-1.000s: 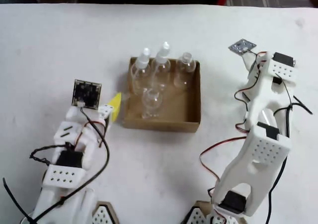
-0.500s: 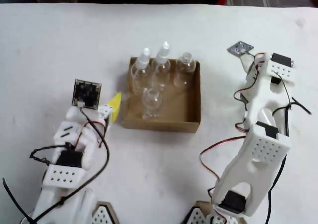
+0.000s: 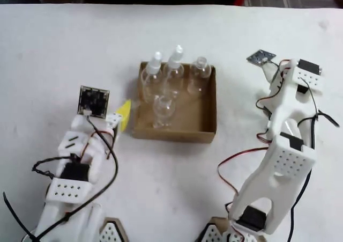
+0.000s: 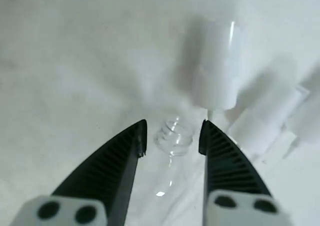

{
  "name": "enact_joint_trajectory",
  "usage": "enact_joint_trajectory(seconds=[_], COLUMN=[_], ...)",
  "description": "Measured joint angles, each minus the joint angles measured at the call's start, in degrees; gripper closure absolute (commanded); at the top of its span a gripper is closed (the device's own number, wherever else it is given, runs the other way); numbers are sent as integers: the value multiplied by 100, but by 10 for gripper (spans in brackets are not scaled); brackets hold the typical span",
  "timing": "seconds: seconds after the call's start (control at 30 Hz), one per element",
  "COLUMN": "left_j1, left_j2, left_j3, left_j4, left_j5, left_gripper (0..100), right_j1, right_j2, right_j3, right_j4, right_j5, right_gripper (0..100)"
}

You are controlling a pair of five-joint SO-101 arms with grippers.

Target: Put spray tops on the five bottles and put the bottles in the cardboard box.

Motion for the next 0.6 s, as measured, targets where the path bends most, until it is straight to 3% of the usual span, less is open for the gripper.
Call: enact_joint_trajectory(seconds=[0.07, 0.37, 0.6], left_j1=[0, 0, 0], left_j2=[0, 0, 0], left_j3=[0, 0, 0], left_j4=[0, 0, 0], left_j5=[-18, -18, -18], left_gripper=[767, 767, 767], right_j1=[35, 44, 44], right_j2=[0, -114, -1301], right_j3=[0, 0, 0], right_j4=[-18, -114, -97], right_j5=[18, 0, -738], right_gripper=[988, 983, 982])
